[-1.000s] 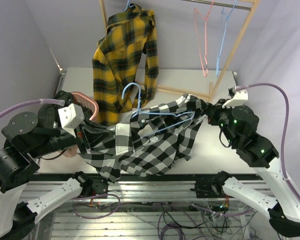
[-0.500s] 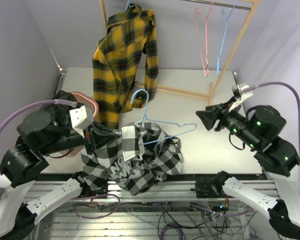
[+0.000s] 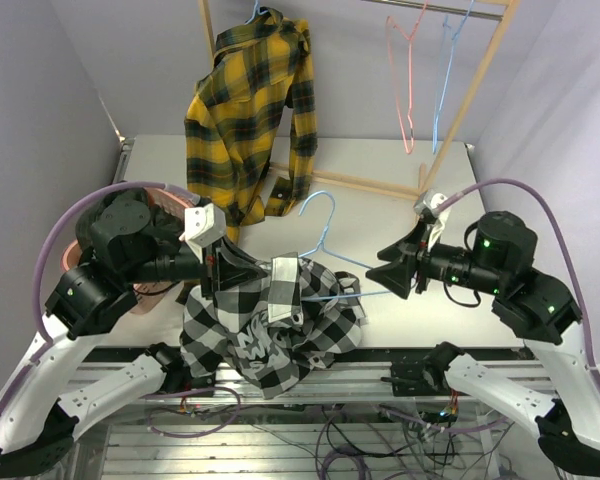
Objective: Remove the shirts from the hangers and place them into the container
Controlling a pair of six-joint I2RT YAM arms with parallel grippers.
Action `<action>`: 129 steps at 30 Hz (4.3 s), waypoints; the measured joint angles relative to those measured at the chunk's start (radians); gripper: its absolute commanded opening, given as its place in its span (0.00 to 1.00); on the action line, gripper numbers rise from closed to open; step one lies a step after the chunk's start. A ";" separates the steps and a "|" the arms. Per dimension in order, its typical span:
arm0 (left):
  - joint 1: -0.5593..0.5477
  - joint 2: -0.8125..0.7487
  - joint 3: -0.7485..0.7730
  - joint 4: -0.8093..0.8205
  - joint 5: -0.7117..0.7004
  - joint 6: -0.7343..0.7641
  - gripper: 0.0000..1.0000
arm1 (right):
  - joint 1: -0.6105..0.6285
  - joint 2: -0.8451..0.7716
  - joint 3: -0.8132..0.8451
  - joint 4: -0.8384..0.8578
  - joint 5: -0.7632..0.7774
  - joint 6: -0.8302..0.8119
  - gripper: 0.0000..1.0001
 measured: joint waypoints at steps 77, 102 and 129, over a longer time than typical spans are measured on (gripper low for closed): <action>0.003 0.105 -0.216 0.066 -0.961 0.089 0.44 | 0.001 0.271 0.539 -0.329 0.646 0.164 0.00; 0.003 -0.006 -0.365 0.133 -0.921 0.018 0.43 | -0.006 0.784 0.688 0.416 1.017 -0.096 0.00; 0.003 0.136 -0.369 0.153 -0.782 0.028 0.39 | -0.205 0.839 0.538 0.500 0.858 -0.071 0.00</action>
